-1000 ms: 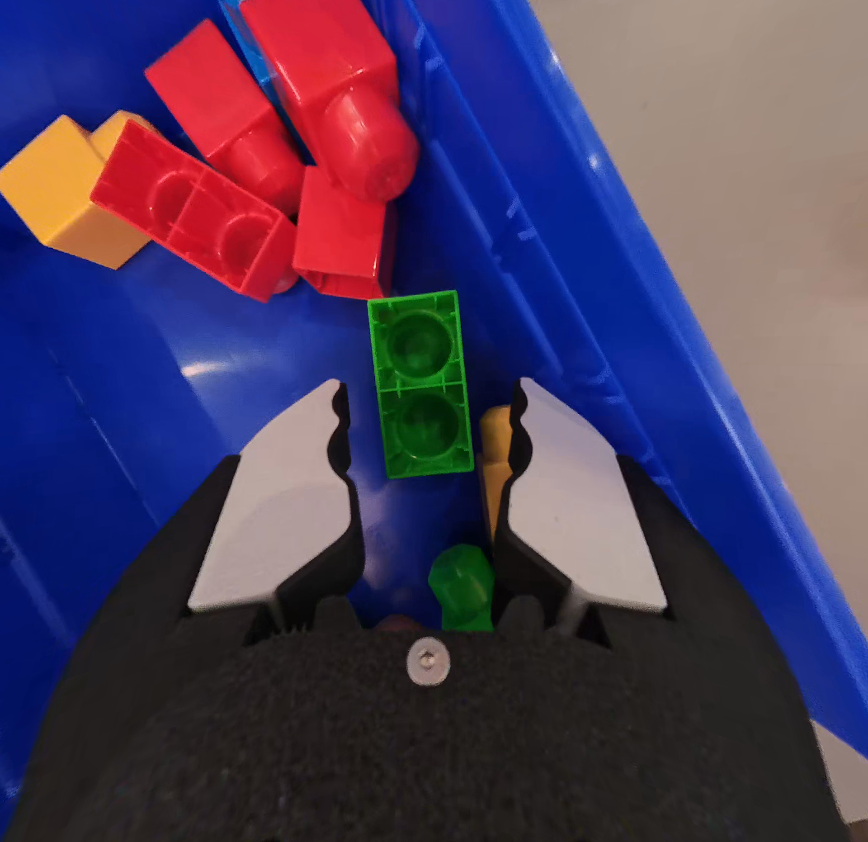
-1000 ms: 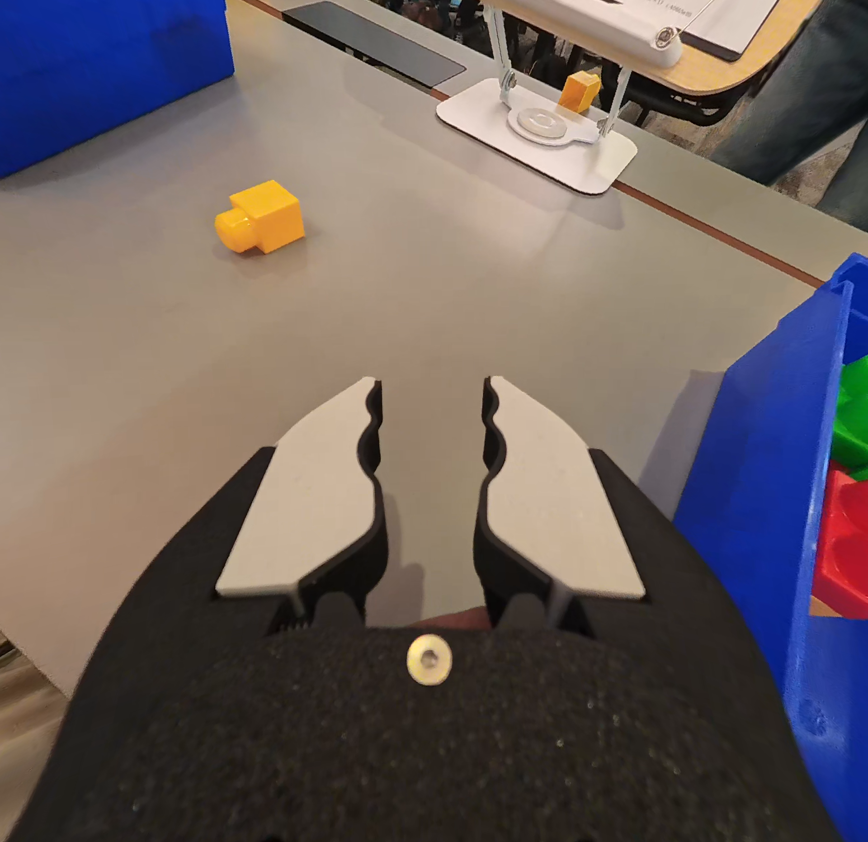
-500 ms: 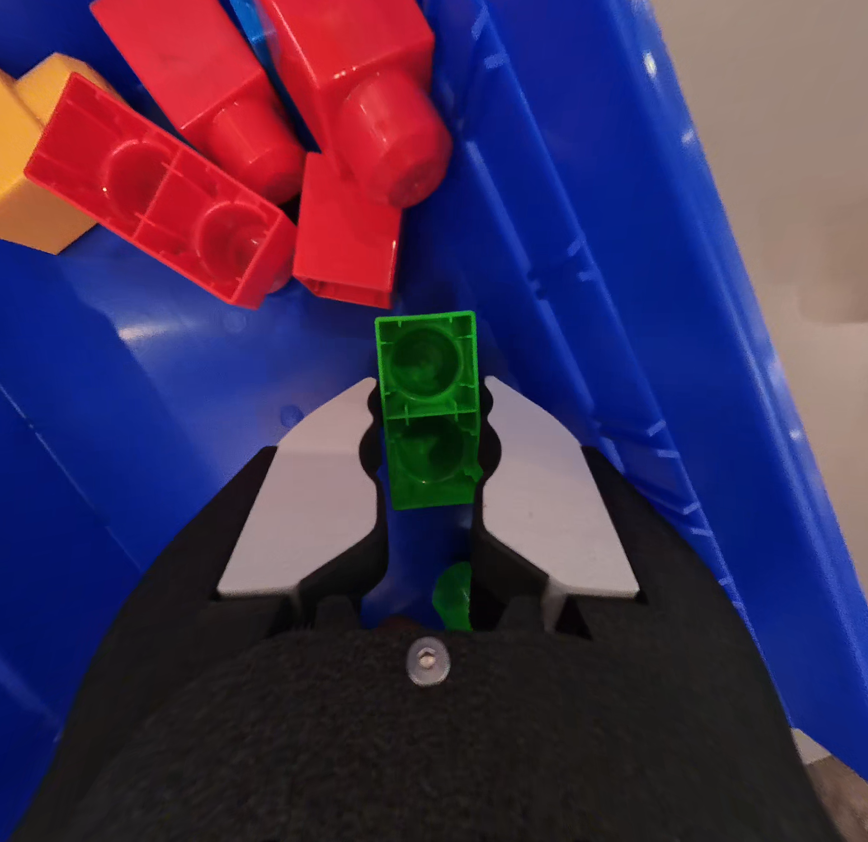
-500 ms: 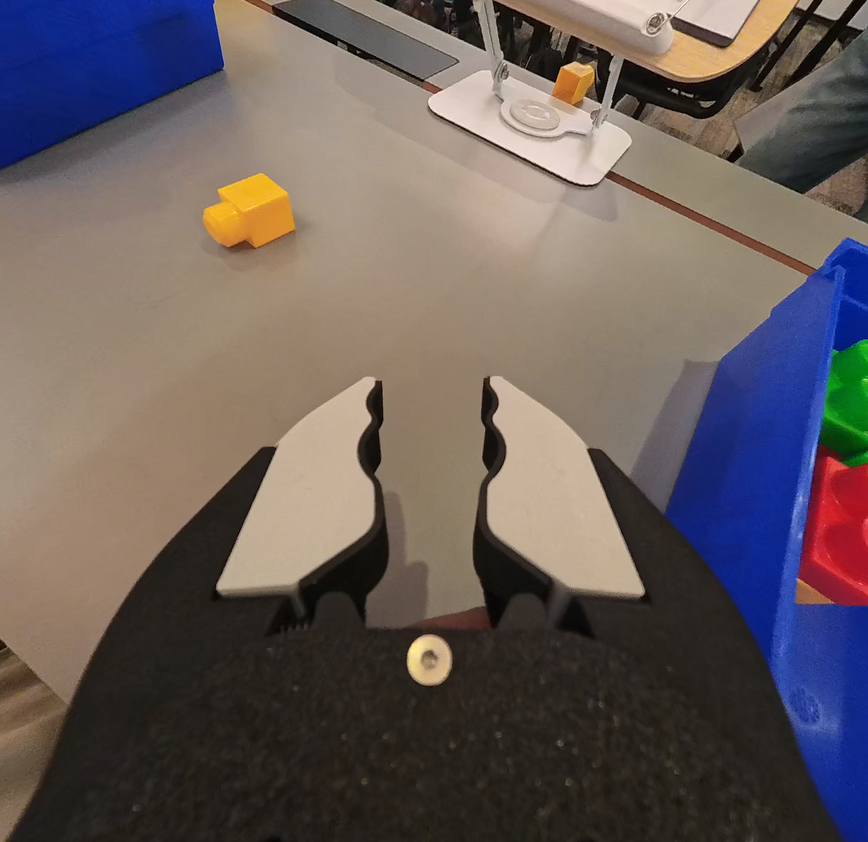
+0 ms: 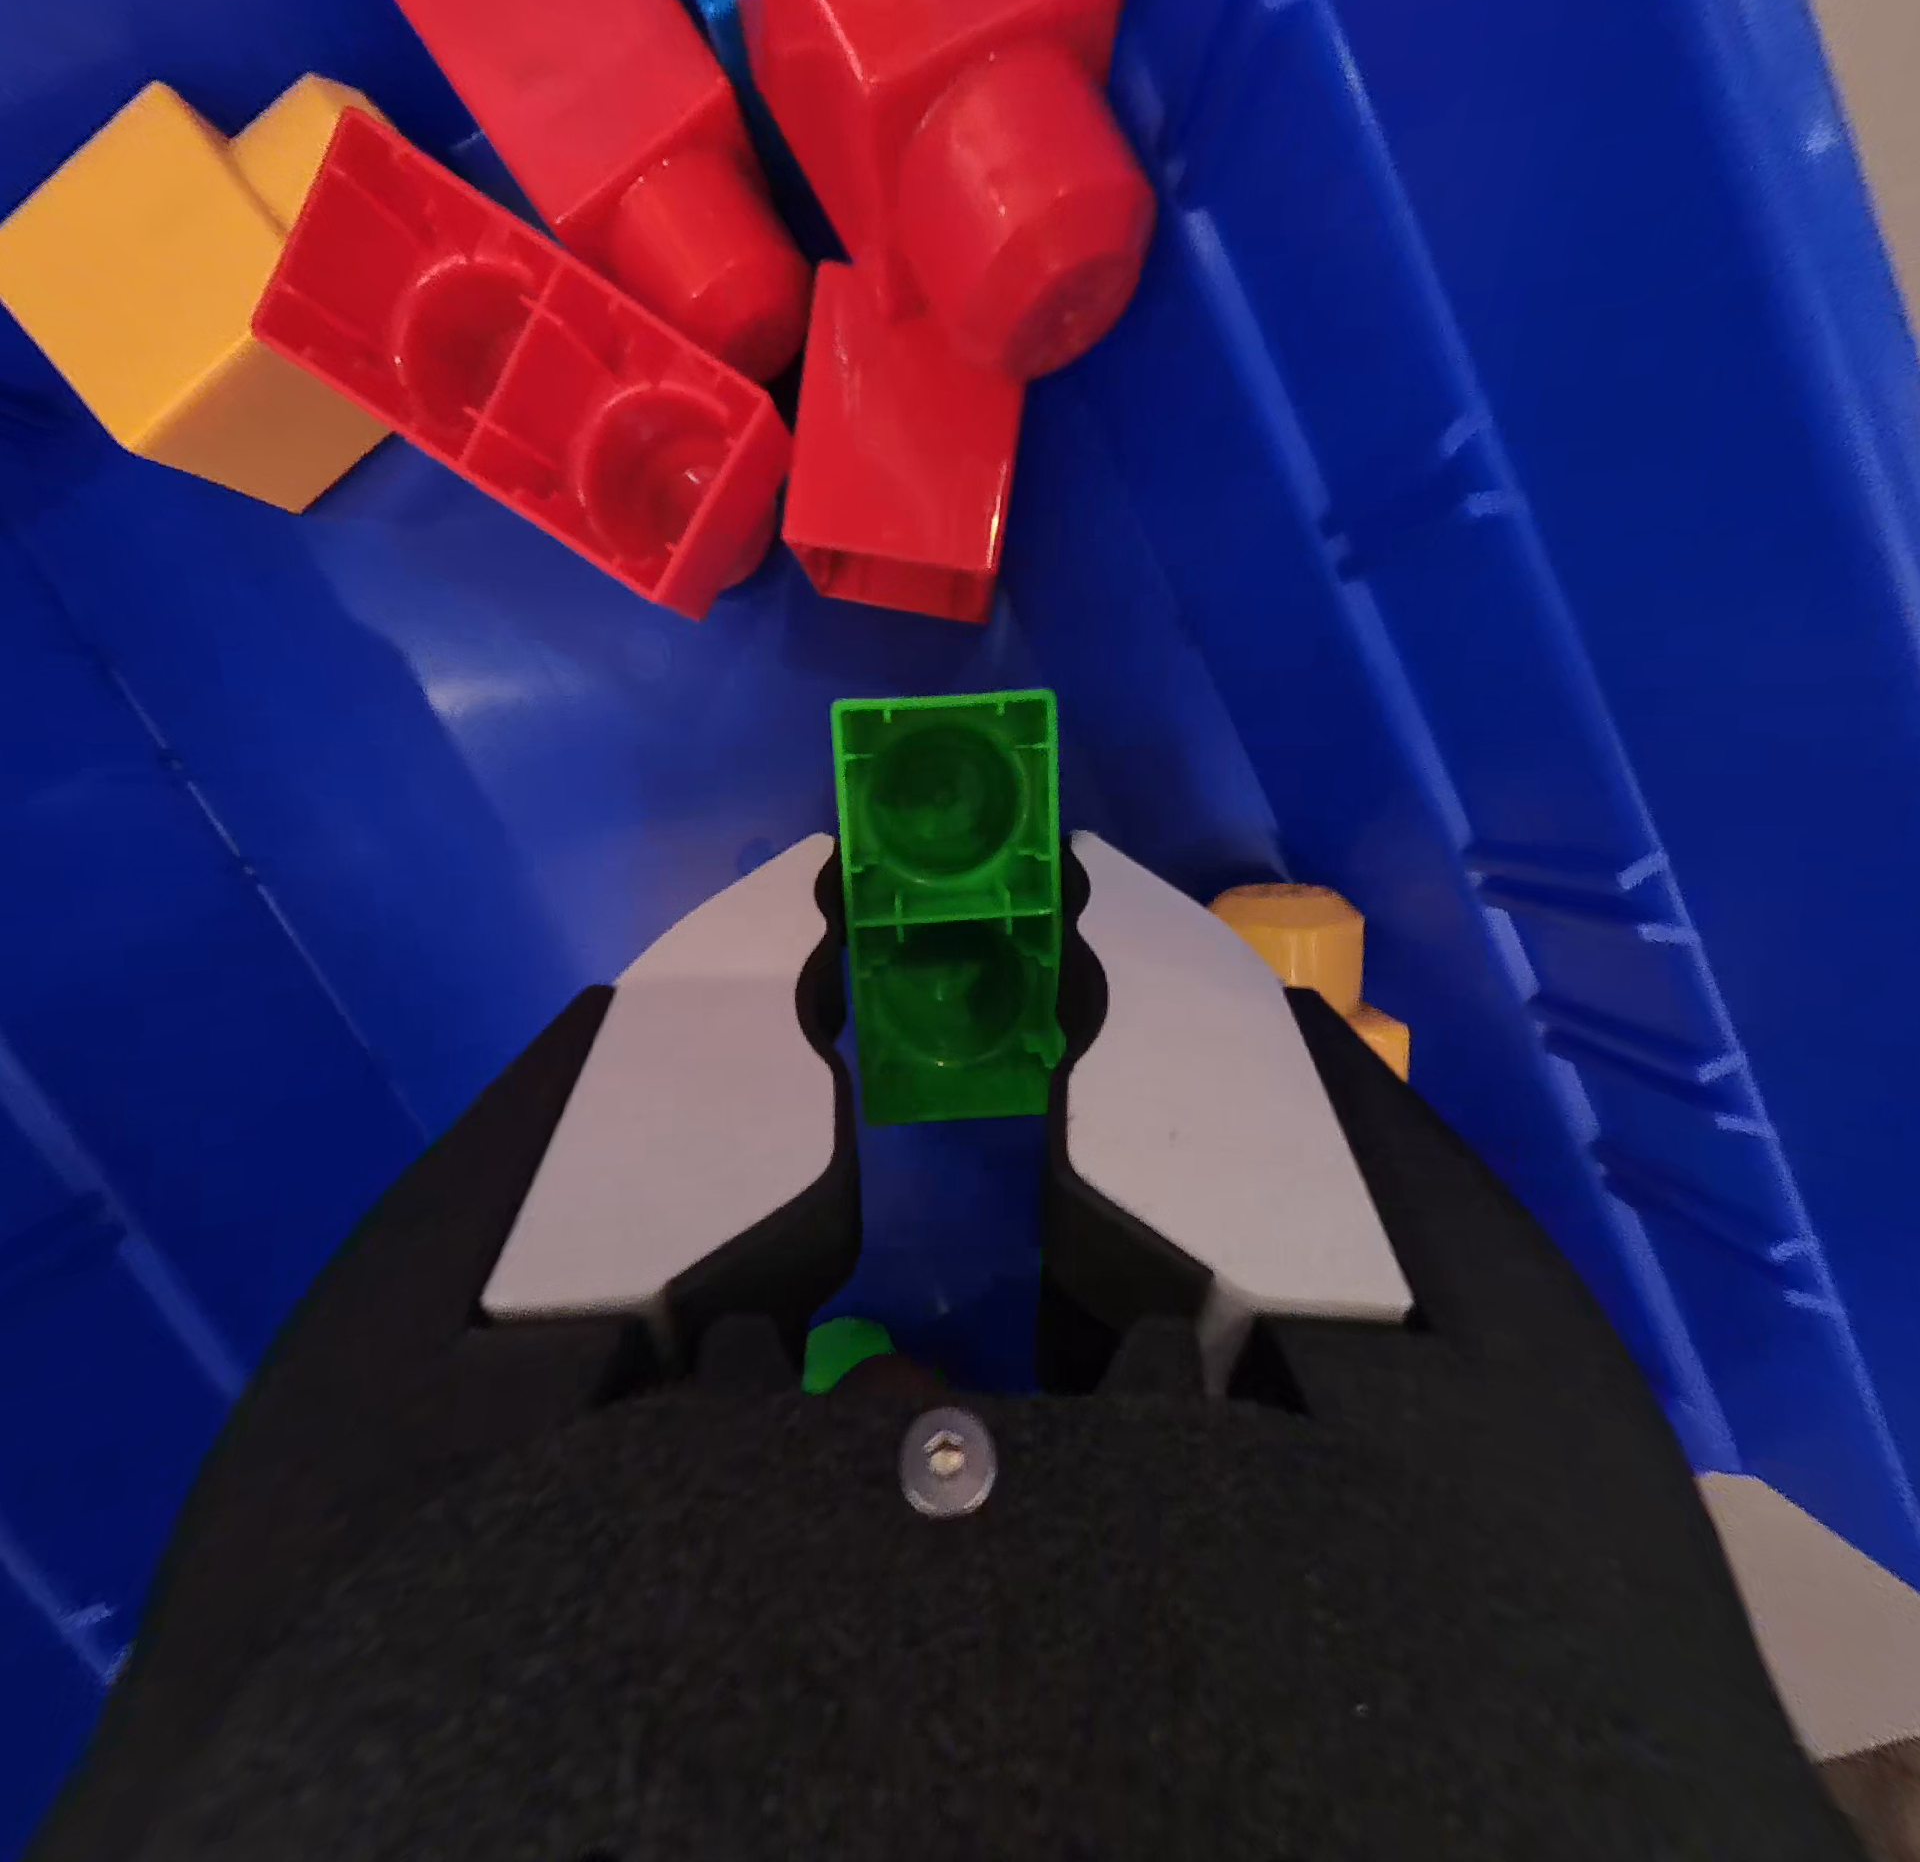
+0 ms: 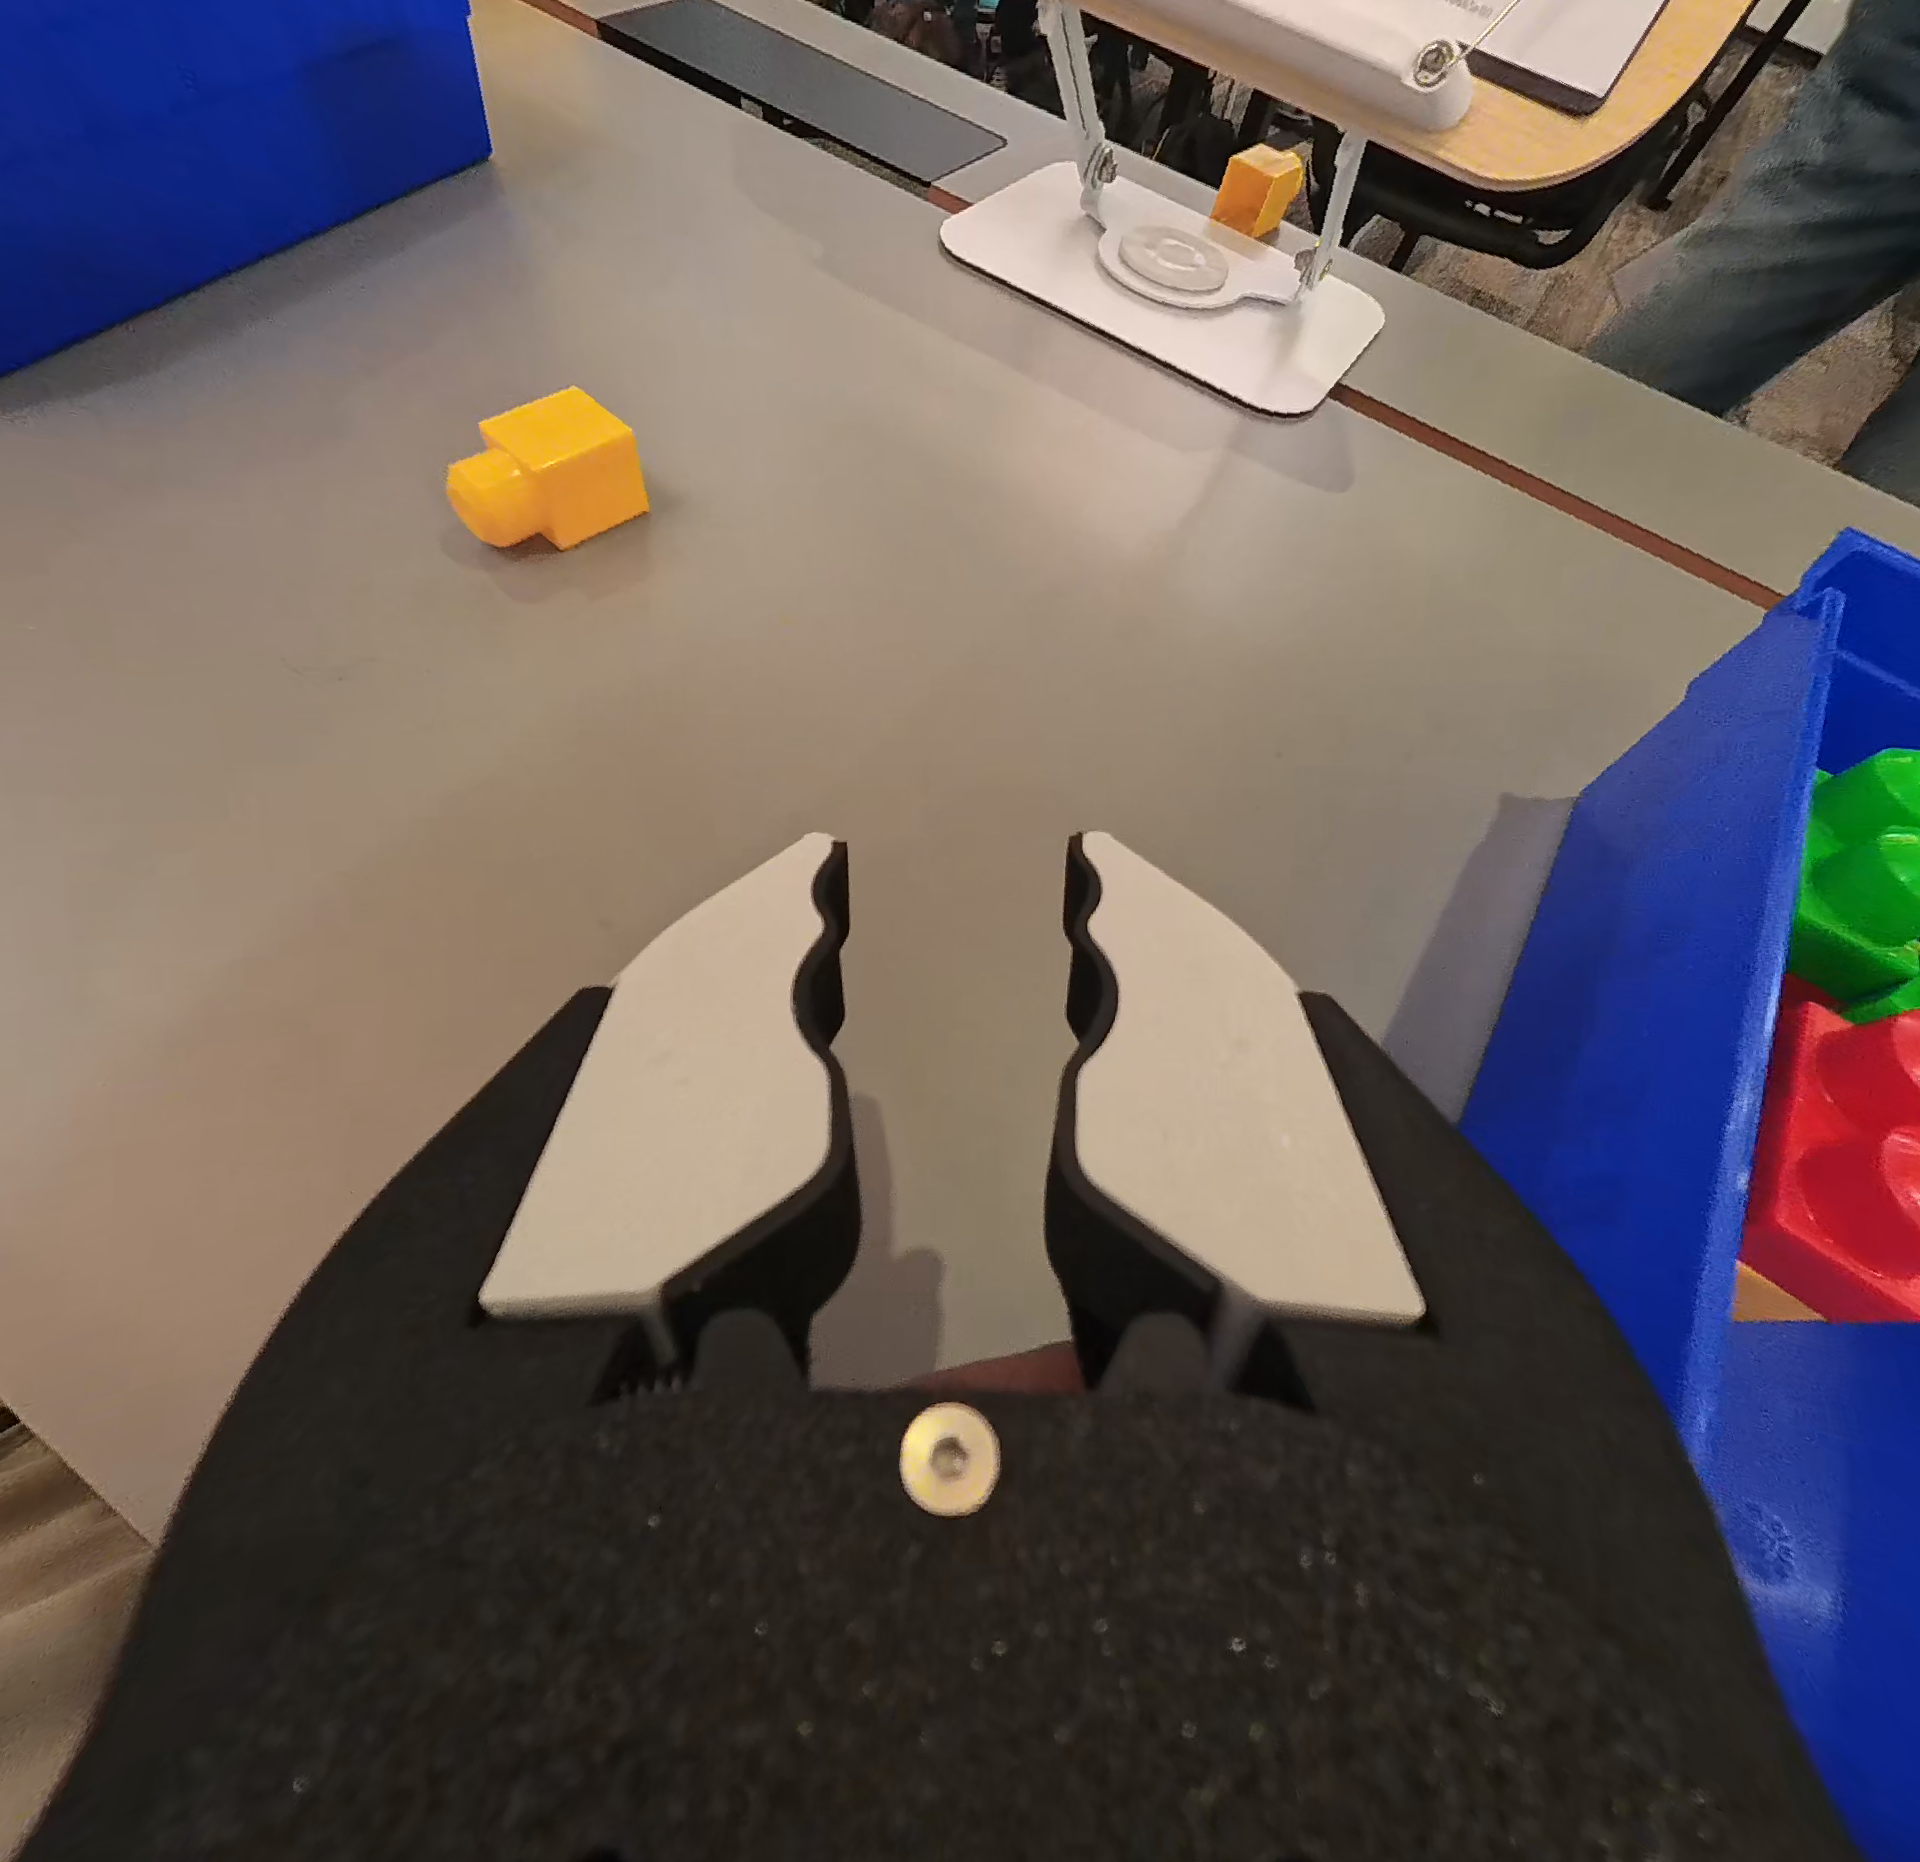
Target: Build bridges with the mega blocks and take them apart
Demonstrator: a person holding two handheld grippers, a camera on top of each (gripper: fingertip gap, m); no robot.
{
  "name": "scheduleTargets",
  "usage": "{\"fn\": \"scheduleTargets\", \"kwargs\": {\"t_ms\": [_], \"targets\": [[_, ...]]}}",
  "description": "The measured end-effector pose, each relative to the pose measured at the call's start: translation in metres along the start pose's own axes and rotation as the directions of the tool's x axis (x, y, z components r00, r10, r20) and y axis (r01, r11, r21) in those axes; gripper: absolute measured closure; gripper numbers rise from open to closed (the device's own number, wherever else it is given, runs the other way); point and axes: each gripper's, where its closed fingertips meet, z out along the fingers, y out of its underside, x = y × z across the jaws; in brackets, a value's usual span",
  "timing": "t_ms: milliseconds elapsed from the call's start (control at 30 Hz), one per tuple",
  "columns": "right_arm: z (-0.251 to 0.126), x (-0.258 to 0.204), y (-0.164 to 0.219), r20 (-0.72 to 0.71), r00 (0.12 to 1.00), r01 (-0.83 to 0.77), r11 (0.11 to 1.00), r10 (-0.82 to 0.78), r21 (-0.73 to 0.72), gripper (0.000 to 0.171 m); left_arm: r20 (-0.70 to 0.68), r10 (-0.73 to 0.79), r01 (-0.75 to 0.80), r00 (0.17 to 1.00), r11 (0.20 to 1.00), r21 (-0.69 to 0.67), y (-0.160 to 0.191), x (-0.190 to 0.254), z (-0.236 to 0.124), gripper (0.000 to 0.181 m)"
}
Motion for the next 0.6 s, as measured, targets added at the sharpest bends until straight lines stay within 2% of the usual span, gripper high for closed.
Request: {"fn": "scheduleTargets", "kwargs": {"t_ms": [167,267,333,467,600], "targets": [[-0.001,-0.001,-0.001,0.001,1.0,0.003,1.0,-0.003,0.001,0.132,-0.014,-0.019,0.021,1.0,0.994,0.104,-0.004,0.001,-0.025,0.145],[0.0,-0.002,-0.002,0.004,1.0,0.003,1.0,-0.003,0.004,0.132,-0.015,0.007,-0.004,1.0,0.976,0.216,-0.005,0.016,-0.06,0.145],[0.002,-0.004,-0.002,0.01,1.0,0.005,1.0,-0.005,0.003,0.132,0.033,0.053,-0.06,0.998,0.954,0.292,-0.003,0.03,-0.087,0.145],[0.006,-0.01,-0.003,0.026,0.999,0.019,1.0,-0.019,0.0,0.132,0.043,0.106,-0.114,0.993,0.902,0.416,0.008,0.081,-0.131,0.145],[0.008,-0.016,-0.005,0.041,0.999,0.027,1.0,-0.028,0.009,0.131,0.052,0.153,-0.159,0.987,0.865,0.476,0.026,0.135,-0.141,0.145]]}}
